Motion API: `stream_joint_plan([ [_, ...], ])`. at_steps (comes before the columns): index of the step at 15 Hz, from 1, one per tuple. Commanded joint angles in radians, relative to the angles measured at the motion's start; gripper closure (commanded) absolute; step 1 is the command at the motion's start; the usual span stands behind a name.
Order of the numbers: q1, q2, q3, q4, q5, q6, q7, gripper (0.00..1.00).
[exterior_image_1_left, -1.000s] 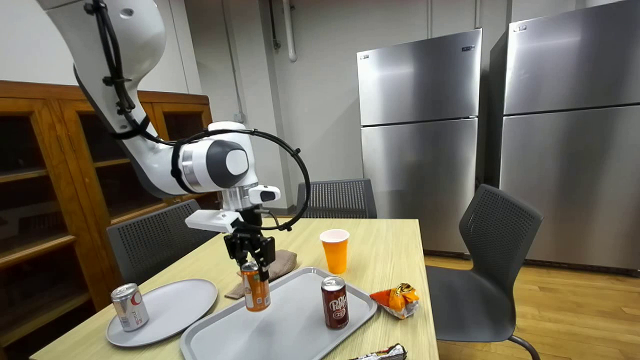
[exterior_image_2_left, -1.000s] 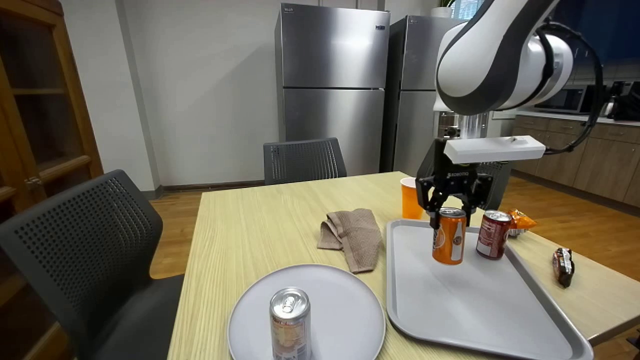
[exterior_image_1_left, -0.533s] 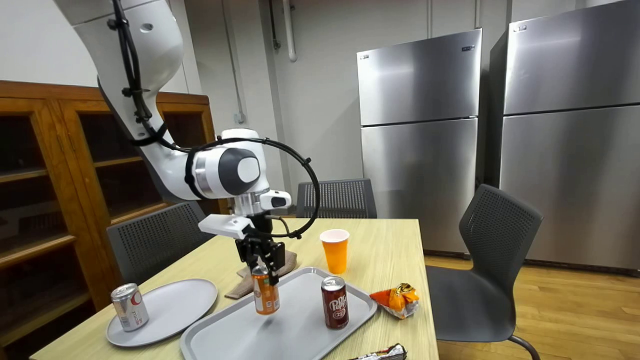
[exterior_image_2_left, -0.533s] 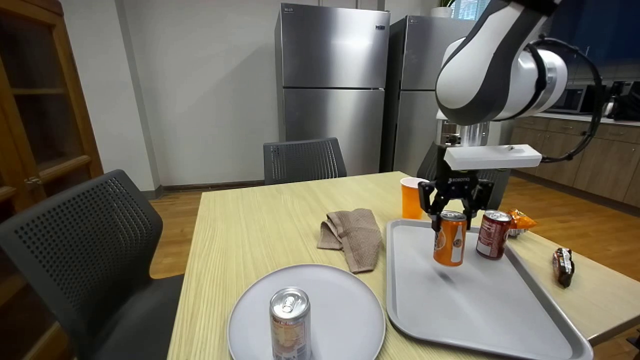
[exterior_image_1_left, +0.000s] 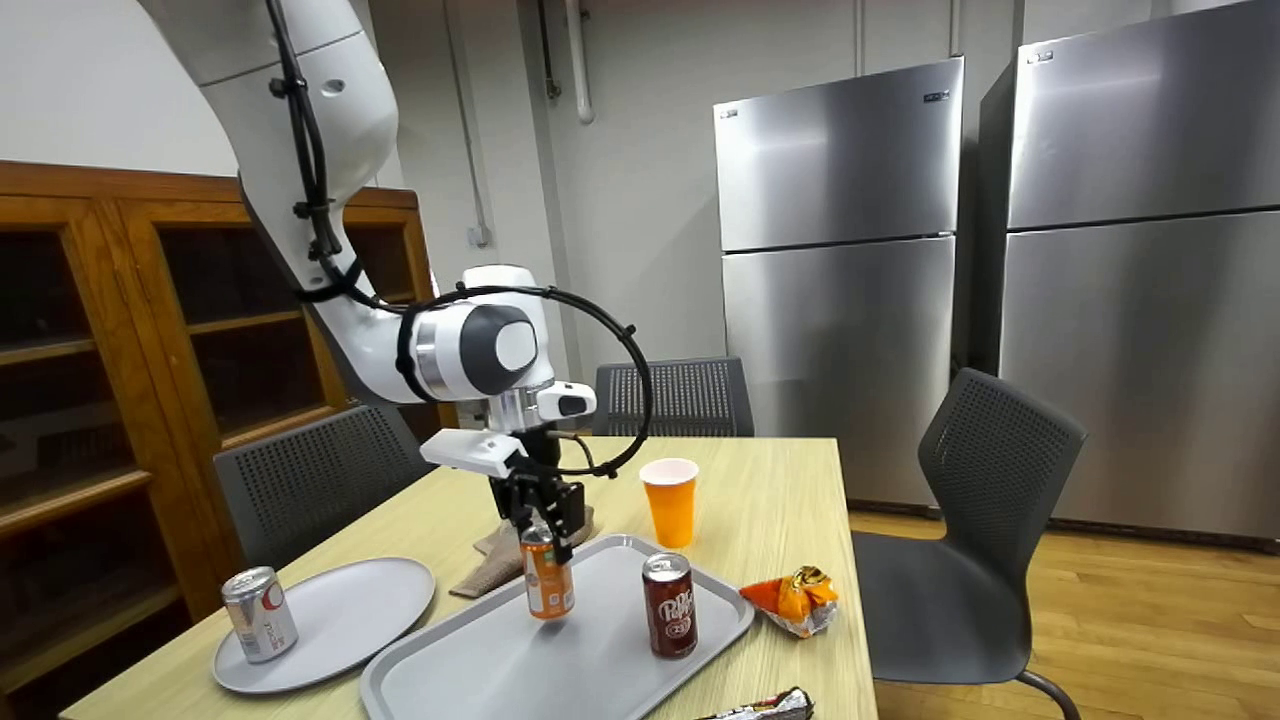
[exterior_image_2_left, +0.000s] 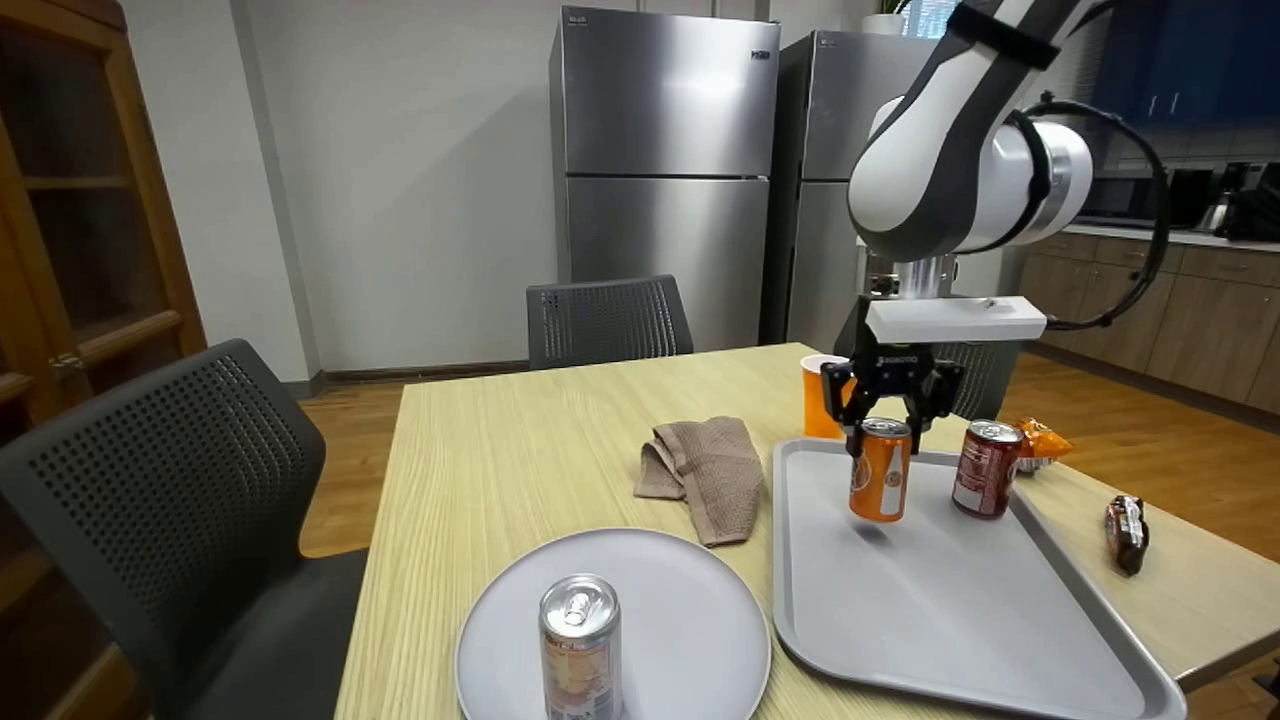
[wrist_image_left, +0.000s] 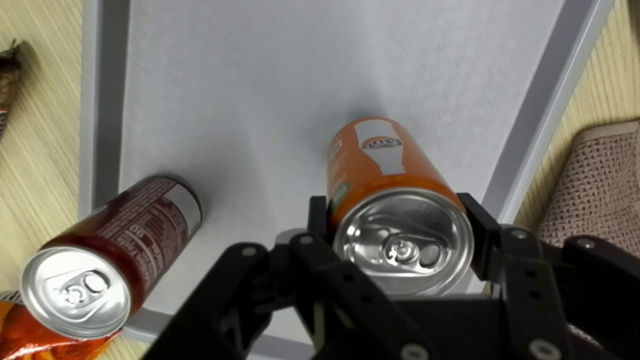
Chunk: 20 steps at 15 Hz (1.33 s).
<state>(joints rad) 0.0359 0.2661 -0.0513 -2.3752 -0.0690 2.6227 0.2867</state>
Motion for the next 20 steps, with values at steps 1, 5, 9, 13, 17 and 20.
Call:
stream_joint_plan([
  [1,-0.001,0.037,0.006,0.057,0.025,-0.001,-0.027,0.62],
  [5,0.002,0.062,0.006,0.083,0.026,-0.002,-0.028,0.62],
  [9,0.005,0.068,0.005,0.093,0.022,-0.008,-0.029,0.62],
  [13,-0.015,-0.029,0.032,0.064,0.085,-0.034,-0.091,0.01],
  [17,-0.024,-0.117,0.050,0.053,0.156,-0.037,-0.162,0.00],
  [20,-0.011,-0.178,0.059,0.043,0.170,-0.053,-0.214,0.00],
])
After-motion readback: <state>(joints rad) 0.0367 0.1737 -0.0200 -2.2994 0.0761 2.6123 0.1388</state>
